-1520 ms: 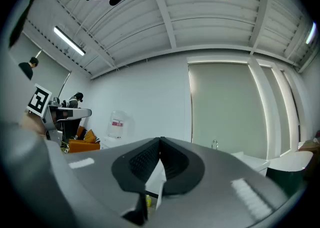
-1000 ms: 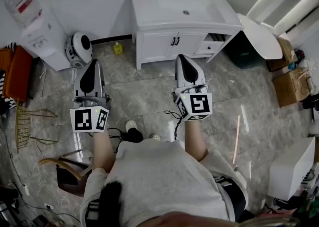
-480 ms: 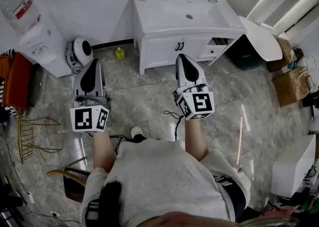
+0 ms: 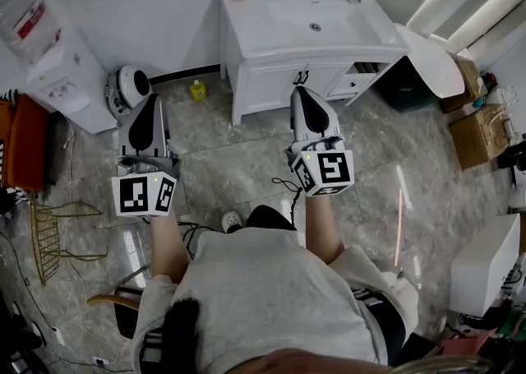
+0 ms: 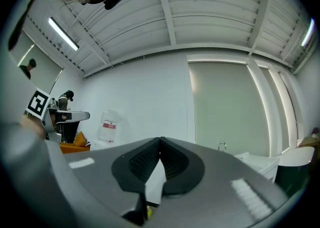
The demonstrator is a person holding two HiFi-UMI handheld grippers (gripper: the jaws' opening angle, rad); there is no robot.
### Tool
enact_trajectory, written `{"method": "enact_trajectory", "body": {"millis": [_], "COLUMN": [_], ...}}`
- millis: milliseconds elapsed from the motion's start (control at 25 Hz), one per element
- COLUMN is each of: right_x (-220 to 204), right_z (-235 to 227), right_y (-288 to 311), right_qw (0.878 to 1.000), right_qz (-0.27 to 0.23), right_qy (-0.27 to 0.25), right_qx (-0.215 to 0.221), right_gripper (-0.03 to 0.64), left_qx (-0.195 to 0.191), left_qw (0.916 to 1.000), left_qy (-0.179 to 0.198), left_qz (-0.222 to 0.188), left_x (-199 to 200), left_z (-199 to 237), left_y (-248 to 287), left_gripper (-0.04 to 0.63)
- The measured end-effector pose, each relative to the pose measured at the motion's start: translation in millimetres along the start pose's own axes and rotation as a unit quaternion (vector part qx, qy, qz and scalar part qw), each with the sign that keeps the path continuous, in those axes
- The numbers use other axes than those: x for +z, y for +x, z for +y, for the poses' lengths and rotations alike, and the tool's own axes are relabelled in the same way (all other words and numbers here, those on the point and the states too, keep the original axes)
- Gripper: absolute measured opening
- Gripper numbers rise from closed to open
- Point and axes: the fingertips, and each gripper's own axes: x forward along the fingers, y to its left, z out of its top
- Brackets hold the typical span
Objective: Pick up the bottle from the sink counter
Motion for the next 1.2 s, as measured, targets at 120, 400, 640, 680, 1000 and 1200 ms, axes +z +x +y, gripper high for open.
{"method": "enact_trajectory", "body": {"millis": [120,400,640,680,1000,1200], "right_x": [-4.8,-17.8,-28.6,-29.7,-35.0,-38.9], "right_z": [-0.3,-15.7,-38.2,-43.0,-80.8,-102.5], "right_y": [6.7,36.4,84.1,94.2,170.0,209.1], "right_qw": [1.0,1.0,1.0,1.0,1.0,1.0], "right_qz": [0.005,0.01,0.003,0.001,-0.013,-0.013], "right_qy": [-0.002,-0.002,0.002,0.003,0.005,0.005], "right_qx": [-0.003,-0.009,-0.008,-0.006,0.008,0.019], "right_gripper": [0.011,0.011,0.011,0.011,0.011,0.011], "left_qx": [-0.001,-0.001,0.008,0.01,0.013,0.013], "left_qw": [1.0,0.9999,0.9999,0.9999,0.9999,0.9999], "left_qy": [-0.007,-0.011,-0.002,0.0,0.005,0.007], "left_qz": [0.002,0.011,0.011,0.009,-0.002,-0.001], "left_x": [-6.7,-24.3,-36.3,-37.6,-49.2,-56.3], "left_z": [6.9,19.6,39.9,43.4,59.3,63.9], "left_y": [6.2,33.4,75.3,84.9,165.8,211.2], "left_gripper": [0.008,0.008,0.008,0.008,0.008,0.008]}}
